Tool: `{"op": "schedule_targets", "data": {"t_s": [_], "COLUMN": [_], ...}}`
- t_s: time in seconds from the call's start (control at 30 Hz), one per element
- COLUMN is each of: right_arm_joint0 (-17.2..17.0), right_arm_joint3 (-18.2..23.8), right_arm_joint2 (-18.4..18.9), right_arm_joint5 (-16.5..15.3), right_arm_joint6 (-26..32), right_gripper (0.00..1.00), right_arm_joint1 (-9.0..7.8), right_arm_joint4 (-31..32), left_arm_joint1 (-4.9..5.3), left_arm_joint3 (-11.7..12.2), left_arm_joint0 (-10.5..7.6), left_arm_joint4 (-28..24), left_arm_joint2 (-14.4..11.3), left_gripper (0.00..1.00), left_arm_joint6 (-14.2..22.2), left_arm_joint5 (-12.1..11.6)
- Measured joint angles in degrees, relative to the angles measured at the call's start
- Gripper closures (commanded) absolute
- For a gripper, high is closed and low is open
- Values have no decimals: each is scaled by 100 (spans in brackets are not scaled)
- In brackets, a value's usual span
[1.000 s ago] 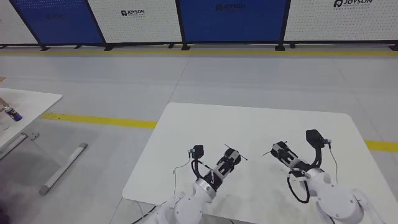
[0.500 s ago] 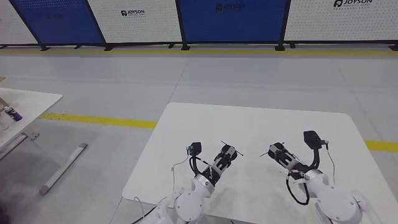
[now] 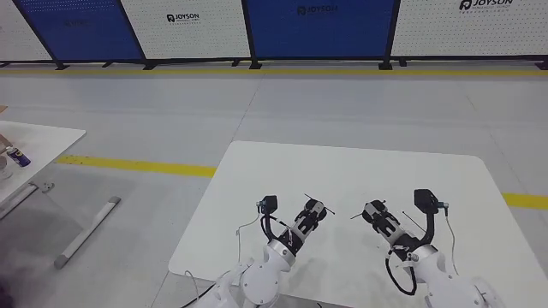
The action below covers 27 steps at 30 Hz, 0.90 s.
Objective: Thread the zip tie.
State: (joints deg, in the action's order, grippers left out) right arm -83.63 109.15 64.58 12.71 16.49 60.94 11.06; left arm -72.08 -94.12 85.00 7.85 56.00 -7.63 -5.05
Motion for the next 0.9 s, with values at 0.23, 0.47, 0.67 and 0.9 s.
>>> {"op": "schedule_targets", "data": {"t_s": [0.23, 0.47, 0.67, 0.9], "right_arm_joint0": [-5, -462, -828, -881], "right_arm_joint3": [3, 88, -2, -30], "right_arm_joint2": [7, 524, 670, 659], "right_arm_joint5": [-13, -456, -918, -973], "right_arm_joint6": [-15, -473, -716, -935], "right_gripper": [100, 100, 100, 100], "right_arm_joint1": [1, -24, 6, 24], "right_arm_joint4": [-1, -120, -516, -444], "left_arm_joint1": [0, 0, 0, 0], "left_arm_joint3": [0, 0, 0, 0], "left_arm_joint0": [0, 0, 0, 0], "left_arm_joint4": [0, 0, 0, 0], "left_arm_joint2": [0, 0, 0, 0], "left_gripper": [100, 100, 100, 100], "left_arm_joint6": [0, 0, 0, 0], "left_arm_joint5": [0, 0, 0, 0]}}
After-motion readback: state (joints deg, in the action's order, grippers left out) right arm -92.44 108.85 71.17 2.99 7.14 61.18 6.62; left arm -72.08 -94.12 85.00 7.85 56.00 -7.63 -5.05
